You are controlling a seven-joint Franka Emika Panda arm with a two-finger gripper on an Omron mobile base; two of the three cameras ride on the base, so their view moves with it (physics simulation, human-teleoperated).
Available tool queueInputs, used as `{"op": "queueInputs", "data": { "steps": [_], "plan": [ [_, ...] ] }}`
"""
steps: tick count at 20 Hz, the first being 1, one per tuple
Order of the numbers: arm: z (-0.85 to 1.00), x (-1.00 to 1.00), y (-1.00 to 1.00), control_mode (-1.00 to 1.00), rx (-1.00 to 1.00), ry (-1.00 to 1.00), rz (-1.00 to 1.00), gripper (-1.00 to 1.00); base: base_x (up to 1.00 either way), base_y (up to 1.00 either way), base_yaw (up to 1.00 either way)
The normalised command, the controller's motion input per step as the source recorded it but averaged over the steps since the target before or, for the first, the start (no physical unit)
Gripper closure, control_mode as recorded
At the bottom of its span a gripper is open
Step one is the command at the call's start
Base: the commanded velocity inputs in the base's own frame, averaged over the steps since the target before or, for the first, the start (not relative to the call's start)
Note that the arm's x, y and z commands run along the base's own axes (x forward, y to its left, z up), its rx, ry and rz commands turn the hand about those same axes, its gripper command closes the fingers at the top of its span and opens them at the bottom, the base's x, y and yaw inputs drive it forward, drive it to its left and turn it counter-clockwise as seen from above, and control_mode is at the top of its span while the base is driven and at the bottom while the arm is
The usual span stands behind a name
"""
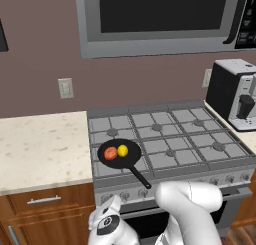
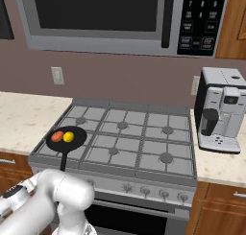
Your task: Put the squash and lemon in the pan. Then turn on the front left burner and set the heat to medium.
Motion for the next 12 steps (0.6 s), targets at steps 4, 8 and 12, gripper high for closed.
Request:
{"op": "queueInputs", "data": {
  "steps": [4, 8, 12],
  "plan": [
    [-0.36, -0.16, -0.28, -1.0, -0.41, 0.07, 0.0, 1.0, 0.0, 0.0, 0.0],
    [-0.39, -0.05, -0.2, -1.0, -0.22, 0.0, 0.04, 1.0, 0.0, 0.0, 0.0],
    [-0.03, 0.0, 0.0, -1.0, -0.02, -0.01, 0.03, 1.0, 0.0, 0.0, 0.0]
  ]
}}
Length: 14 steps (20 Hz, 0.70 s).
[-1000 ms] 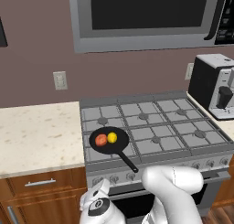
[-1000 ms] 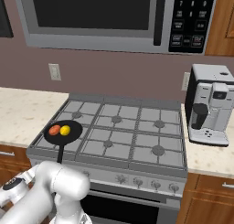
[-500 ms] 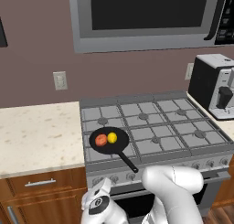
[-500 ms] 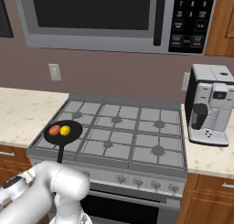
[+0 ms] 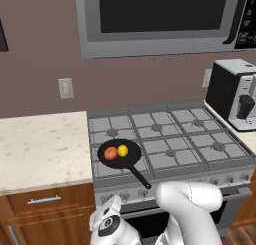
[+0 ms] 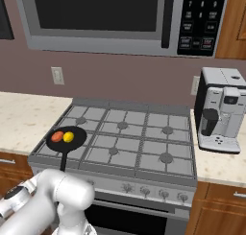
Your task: Put the squash and lemon in the pan. Then turn on the front left burner and set the heat to medium.
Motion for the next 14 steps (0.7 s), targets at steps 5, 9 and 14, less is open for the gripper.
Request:
{"op": "queueInputs", "data": {
  "steps": [5, 9, 14],
  "plan": [
    [-0.07, -0.1, 0.0, -1.0, -0.19, 0.03, 0.0, 1.0, 0.0, 0.0, 0.0],
    [-0.14, -0.1, -0.02, -1.0, -0.53, 0.12, 0.0, 1.0, 0.0, 0.0, 0.0],
    [-0.26, -0.22, -0.07, -1.0, -0.59, 0.11, 0.01, 1.0, 0.0, 0.0, 0.0]
  ]
}}
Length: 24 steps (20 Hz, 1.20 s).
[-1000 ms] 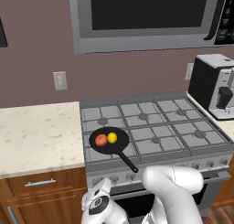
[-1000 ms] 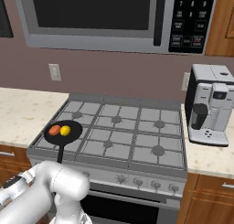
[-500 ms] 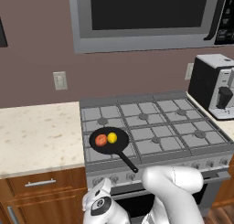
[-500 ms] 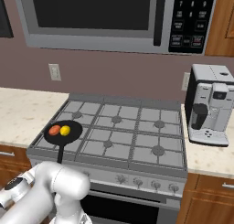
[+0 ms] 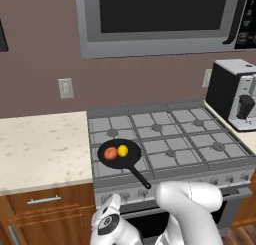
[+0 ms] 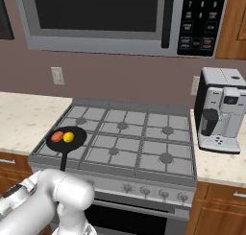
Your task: Put the squash and lemon in the pan. Then turn on the front left burner and set the heat to medium.
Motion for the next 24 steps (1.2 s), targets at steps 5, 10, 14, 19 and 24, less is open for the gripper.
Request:
{"op": "queueInputs", "data": {
  "steps": [5, 10, 14, 19, 24],
  "plan": [
    [-0.35, -0.28, -0.13, -1.0, -0.6, 0.07, 0.01, 1.0, 0.0, 0.0, 0.0],
    [-0.33, -0.33, -0.15, -1.0, -0.6, 0.05, 0.01, 1.0, 0.0, 0.0, 0.0],
    [-0.32, -0.38, -0.18, -1.0, -0.59, 0.03, 0.01, 1.0, 0.0, 0.0, 0.0],
    [-0.3, -0.41, -0.22, -1.0, -0.61, 0.02, 0.0, 1.0, 0.0, 0.0, 0.0],
    [-0.37, -0.44, -0.3, -1.0, -0.62, 0.04, 0.0, 1.0, 0.0, 0.0, 0.0]
  ]
}}
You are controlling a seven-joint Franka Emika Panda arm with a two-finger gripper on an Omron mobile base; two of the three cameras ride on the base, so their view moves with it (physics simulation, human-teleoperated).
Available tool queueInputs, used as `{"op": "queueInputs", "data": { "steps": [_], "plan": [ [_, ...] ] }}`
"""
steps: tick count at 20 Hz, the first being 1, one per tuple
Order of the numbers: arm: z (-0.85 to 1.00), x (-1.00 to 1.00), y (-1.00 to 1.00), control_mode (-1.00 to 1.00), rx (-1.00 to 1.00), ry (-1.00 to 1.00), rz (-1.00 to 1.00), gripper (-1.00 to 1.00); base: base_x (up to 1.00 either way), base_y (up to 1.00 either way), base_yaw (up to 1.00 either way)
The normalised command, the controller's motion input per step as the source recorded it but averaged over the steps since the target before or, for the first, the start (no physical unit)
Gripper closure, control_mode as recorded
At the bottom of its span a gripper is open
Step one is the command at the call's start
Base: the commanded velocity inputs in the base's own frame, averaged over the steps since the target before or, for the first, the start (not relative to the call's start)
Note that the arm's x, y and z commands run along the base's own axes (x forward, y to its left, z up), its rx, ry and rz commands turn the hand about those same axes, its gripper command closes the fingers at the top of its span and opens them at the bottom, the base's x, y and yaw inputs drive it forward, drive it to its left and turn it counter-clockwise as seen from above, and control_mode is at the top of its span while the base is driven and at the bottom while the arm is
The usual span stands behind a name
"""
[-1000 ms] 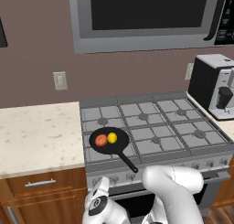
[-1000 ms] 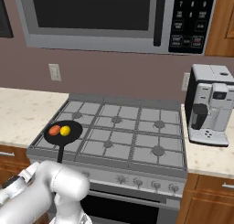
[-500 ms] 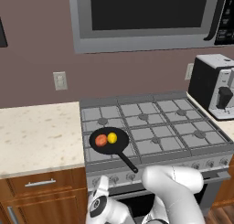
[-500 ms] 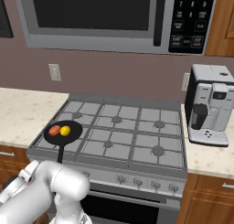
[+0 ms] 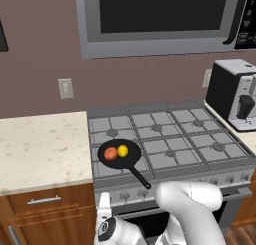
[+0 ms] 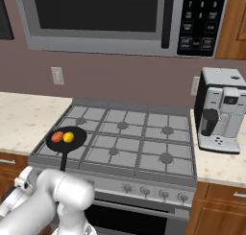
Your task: Put the squash and lemon in the pan. Then turn on the front left burner and set the heat to medium.
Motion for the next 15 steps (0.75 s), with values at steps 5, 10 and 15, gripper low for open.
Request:
{"op": "queueInputs", "data": {
  "steps": [5, 10, 15],
  "plan": [
    [-0.5, -0.45, -0.36, -1.0, -0.64, 0.09, 0.0, 1.0, 0.0, 0.0, 0.0],
    [-0.53, -0.39, -0.36, -1.0, -0.63, 0.09, 0.0, 1.0, 0.0, 0.0, 0.0],
    [-0.13, -0.04, -0.17, -1.0, -0.42, 0.01, 0.0, 1.0, 0.0, 0.0, 0.0]
  ]
}}
